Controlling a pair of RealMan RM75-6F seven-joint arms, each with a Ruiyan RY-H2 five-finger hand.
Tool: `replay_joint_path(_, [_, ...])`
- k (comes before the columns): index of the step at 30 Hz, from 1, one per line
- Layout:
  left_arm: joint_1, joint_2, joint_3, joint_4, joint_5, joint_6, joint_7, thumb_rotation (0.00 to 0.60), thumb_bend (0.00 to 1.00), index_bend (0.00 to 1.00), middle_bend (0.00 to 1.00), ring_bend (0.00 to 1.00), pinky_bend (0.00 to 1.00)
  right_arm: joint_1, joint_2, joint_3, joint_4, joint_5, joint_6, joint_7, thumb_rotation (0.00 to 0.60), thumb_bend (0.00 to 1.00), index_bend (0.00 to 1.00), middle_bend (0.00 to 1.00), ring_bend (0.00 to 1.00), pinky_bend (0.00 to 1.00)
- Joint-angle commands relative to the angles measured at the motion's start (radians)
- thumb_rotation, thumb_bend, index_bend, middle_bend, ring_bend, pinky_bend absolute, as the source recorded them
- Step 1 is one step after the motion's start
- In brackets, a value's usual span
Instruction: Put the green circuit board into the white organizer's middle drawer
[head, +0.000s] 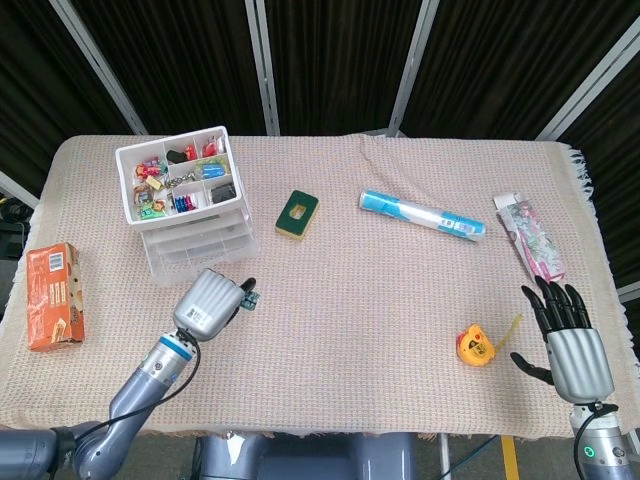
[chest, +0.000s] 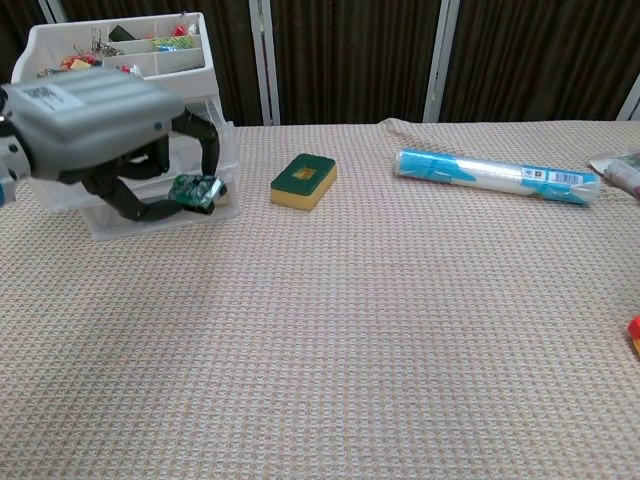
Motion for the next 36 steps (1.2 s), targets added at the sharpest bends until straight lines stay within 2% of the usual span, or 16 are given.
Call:
replay_joint_path(1, [-0.019, 0.048, -0.053, -0.048, -0.014, 0.014, 0.005, 0.600, 0.50, 0.57, 1.00, 0.97, 0.81, 0.000, 0.000, 0.000, 0.000, 0.000, 0.000, 0.000, 0.600, 0.00, 0.09, 0.00, 0.00, 0.00])
replay_joint_path(8, [-0.047, 0.111, -0.138, -0.057, -0.119, 0.010, 0.000, 0.600, 0.50, 0.57, 1.00, 0.97, 0.81, 0.000, 0.001, 0.000, -0.001, 0.001, -0.001, 0.001, 0.600, 0.00, 0.09, 0.00, 0.00, 0.00])
replay_joint_path(12, [-0.058, 0.134, -0.158, -0.037, -0.190, -0.001, 0.001, 0.600, 0.50, 0.57, 1.00, 0.97, 0.81, 0.000, 0.001, -0.001, -0.002, 0.001, -0.003, 0.001, 0.600, 0.00, 0.09, 0.00, 0.00, 0.00])
replay_joint_path(18, [-0.071, 0.159, -0.148, -0.006, -0.257, -0.024, 0.015, 0.600, 0.50, 0.57, 1.00, 0.97, 0.81, 0.000, 0.001, -0.001, -0.002, 0.001, -0.003, 0.000, 0.600, 0.00, 0.09, 0.00, 0.00, 0.00])
replay_joint_path(33, [-0.074, 0.177, -0.091, 0.071, -0.319, -0.046, 0.030, 0.600, 0.49, 0.55, 1.00, 0.96, 0.81, 0.000, 0.001, -0.001, -0.004, 0.002, -0.004, -0.003, 0.600, 0.00, 0.09, 0.00, 0.00, 0.00])
replay_joint_path(36, [-0.080, 0.180, -0.082, 0.071, -0.336, -0.048, 0.041, 0.600, 0.38, 0.53, 1.00, 0.96, 0.81, 0.000, 0.000, 0.000, -0.004, 0.003, -0.003, -0.003, 0.600, 0.00, 0.09, 0.00, 0.00, 0.00])
